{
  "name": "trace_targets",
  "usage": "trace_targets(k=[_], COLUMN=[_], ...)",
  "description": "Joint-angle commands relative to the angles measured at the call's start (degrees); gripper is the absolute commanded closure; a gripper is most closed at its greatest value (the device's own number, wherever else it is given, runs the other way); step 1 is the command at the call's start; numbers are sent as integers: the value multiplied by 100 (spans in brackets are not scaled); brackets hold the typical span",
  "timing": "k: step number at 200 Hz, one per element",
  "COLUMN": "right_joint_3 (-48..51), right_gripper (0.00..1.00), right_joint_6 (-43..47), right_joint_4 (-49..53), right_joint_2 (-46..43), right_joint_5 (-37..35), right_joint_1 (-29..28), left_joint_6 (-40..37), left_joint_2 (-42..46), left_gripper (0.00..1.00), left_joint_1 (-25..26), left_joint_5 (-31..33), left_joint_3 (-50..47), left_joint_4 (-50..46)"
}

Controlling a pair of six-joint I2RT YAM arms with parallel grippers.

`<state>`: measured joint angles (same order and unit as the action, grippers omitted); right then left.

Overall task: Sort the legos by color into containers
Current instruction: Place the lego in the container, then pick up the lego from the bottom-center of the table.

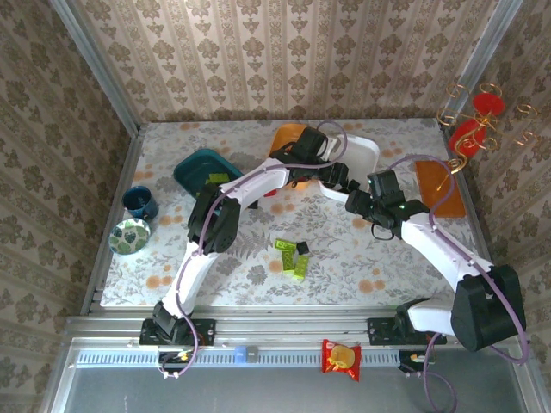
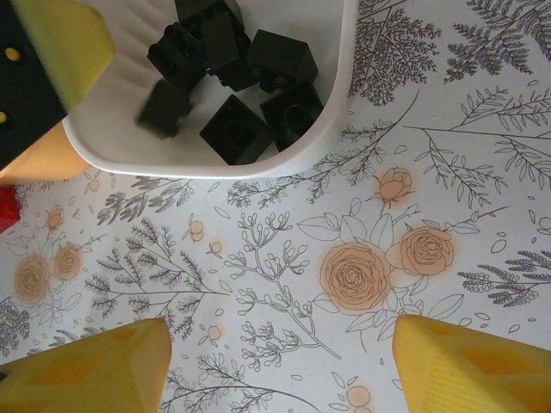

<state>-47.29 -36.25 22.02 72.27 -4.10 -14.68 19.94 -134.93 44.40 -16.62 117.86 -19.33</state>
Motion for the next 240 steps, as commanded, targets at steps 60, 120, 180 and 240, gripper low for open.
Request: trace_targets(k=[60,120,180,240], right_joint_3=[-167,-642,-1959,-2543], right_gripper=[29,28,29,39], right_joint_6=[412,1120,2114,2630], right_joint_4=[-66,-18,563,1047], right_joint_2=[177,1267,2824,3729], right_joint_5=[543,1013,841,1287], right_joint_1=[-695,-2003,-2828,-2960], left_joint_6=[641,763,934,766], left_joint_2=[3167,6051,8488,8917], left_gripper=[1,0,0,0], left_joint_1=[-409,-425,-441,-690], left_joint_5=[134,1123,2232,2393], left_joint_3=[-3148,-6693,-8288,-8266], left_joint_4=[1774,2089,865,362])
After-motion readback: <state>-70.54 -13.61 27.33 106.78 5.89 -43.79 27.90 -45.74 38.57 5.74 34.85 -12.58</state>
